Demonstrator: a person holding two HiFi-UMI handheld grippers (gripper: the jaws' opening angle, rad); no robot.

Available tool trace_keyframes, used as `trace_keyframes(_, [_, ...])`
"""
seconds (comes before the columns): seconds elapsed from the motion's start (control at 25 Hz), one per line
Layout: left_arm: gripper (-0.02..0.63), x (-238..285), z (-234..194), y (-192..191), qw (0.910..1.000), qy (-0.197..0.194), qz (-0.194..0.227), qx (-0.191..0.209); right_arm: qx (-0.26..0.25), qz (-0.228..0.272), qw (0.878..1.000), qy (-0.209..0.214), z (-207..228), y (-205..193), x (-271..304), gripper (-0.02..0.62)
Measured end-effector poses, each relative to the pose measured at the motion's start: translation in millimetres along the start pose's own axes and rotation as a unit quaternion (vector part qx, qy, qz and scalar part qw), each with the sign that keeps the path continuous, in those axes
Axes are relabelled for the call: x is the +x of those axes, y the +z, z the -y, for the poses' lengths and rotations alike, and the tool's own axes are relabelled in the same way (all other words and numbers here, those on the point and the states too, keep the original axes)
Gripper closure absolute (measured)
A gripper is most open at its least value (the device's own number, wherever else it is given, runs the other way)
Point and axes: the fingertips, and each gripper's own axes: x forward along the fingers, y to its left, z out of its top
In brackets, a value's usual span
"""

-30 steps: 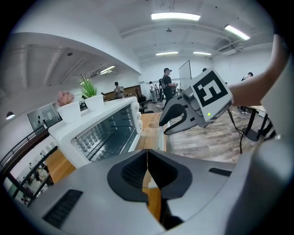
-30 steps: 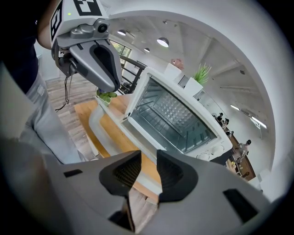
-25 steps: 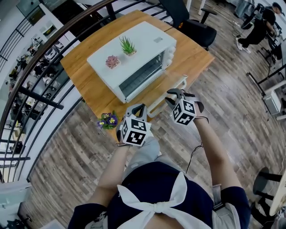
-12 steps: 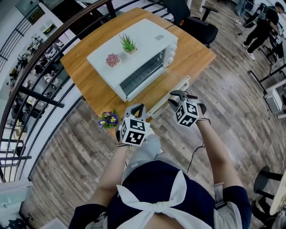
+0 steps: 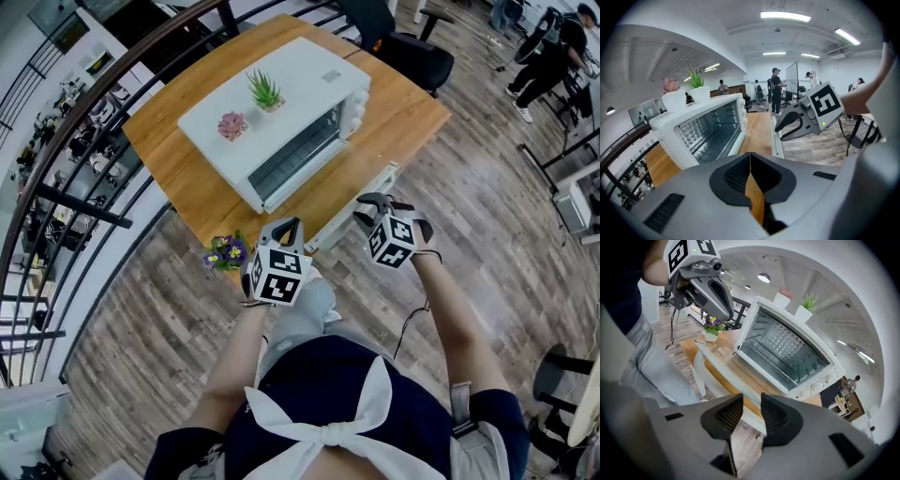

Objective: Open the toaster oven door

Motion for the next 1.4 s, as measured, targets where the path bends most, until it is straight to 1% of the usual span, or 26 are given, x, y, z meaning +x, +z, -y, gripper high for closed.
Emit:
trace_keyframes(0.6, [0.583,6.1,5.8,-8.0,0.9998,-0.012,-0.003,-0.014,0.008,-0.018,0.999,0.025,-14.5,-16.6,8.6,0.463])
trace_keyframes(1.4, [0.583,9.6,2.8,-20.1,0.9996,-0.003,-0.021,-0.020,0.010,-0.035,0.998,0.050,-33.5,-39.1,25.7,0.458])
